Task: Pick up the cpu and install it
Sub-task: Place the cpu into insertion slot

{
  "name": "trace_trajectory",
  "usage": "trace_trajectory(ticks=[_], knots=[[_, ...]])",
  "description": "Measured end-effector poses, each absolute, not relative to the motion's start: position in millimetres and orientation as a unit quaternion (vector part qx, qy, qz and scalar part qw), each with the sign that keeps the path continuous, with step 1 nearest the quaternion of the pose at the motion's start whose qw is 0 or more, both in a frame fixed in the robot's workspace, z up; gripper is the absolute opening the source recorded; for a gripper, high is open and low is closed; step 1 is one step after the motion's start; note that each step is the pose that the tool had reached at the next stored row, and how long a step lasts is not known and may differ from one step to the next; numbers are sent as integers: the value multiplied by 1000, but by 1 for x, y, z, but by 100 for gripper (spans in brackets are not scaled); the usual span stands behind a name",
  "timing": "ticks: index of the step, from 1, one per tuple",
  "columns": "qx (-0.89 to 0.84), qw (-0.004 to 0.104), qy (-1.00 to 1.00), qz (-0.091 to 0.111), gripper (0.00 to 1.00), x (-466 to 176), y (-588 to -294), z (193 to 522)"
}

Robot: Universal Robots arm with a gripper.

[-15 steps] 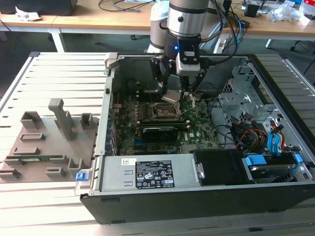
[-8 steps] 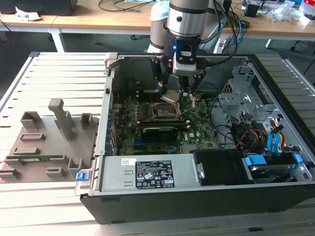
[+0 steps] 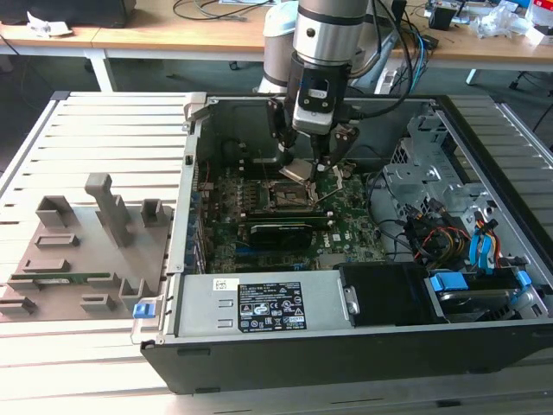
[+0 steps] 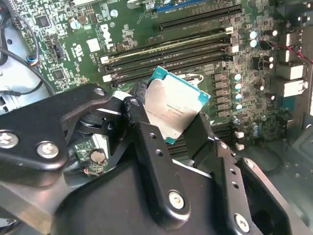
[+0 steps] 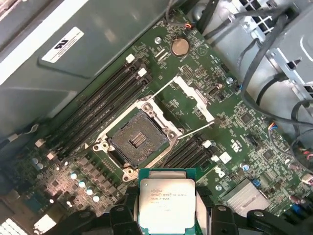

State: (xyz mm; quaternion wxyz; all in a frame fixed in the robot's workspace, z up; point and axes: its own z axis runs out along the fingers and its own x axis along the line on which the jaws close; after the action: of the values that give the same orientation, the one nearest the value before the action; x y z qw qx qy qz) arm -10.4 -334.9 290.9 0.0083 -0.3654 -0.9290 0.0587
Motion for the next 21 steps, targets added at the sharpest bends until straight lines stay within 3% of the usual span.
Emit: trace_trajectory(ticks=[21], knots=[[-503,12,-861,70,55,-10,-335,290]])
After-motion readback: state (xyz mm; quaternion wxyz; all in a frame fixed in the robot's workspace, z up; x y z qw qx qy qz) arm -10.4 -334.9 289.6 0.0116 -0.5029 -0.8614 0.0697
